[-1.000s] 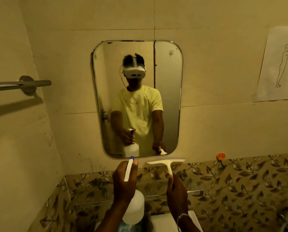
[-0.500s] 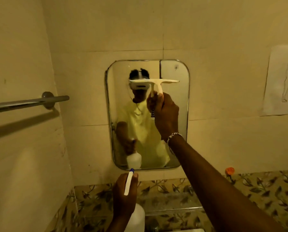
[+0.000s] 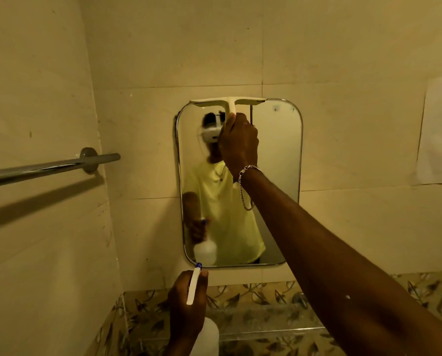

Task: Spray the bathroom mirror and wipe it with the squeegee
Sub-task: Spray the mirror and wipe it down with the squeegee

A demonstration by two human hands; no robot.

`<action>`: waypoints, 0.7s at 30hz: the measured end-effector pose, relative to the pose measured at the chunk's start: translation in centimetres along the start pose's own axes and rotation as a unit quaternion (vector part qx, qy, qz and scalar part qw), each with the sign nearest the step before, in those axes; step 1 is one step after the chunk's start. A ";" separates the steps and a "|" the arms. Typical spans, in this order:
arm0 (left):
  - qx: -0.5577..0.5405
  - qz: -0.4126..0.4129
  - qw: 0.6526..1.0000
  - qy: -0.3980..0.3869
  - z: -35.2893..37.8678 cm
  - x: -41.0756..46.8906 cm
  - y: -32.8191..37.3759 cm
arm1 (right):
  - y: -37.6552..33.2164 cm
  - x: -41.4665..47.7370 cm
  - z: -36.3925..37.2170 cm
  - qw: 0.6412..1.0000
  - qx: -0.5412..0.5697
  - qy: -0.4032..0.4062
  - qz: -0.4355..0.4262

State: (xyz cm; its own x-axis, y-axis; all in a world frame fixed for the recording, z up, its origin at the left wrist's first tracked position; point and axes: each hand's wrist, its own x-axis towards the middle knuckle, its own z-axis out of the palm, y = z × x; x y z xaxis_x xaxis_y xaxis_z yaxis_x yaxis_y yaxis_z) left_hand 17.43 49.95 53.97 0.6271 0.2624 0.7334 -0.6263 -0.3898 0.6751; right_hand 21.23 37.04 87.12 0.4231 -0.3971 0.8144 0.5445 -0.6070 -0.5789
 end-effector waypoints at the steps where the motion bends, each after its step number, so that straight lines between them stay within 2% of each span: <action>1: 0.002 -0.003 1.000 0.000 0.0 0.0 -0.2 | 0.0 -0.1 0.2 1.000 -0.005 -0.002 0.000; 9: 0.000 -0.014 1.000 -0.008 0.2 -0.5 -1.0 | 3.8 -5.5 2.0 0.999 -0.032 -0.004 -0.012; 15: -0.028 0.003 0.999 -0.018 0.0 -1.1 -1.0 | 10.3 -15.9 1.8 0.999 -0.006 -0.022 0.023; 21: -0.023 0.000 1.000 -0.018 -0.3 -3.0 -1.9 | 18.1 -28.1 0.8 0.990 -0.073 -0.067 0.097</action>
State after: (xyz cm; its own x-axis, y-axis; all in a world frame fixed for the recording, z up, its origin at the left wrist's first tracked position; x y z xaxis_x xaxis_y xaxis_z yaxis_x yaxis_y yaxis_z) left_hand 16.60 50.14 50.48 0.6434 0.2296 0.7303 -0.6465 -0.3480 0.6790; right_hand 19.77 37.78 53.75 0.6062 -0.4271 0.6709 0.3382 -0.6251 -0.7035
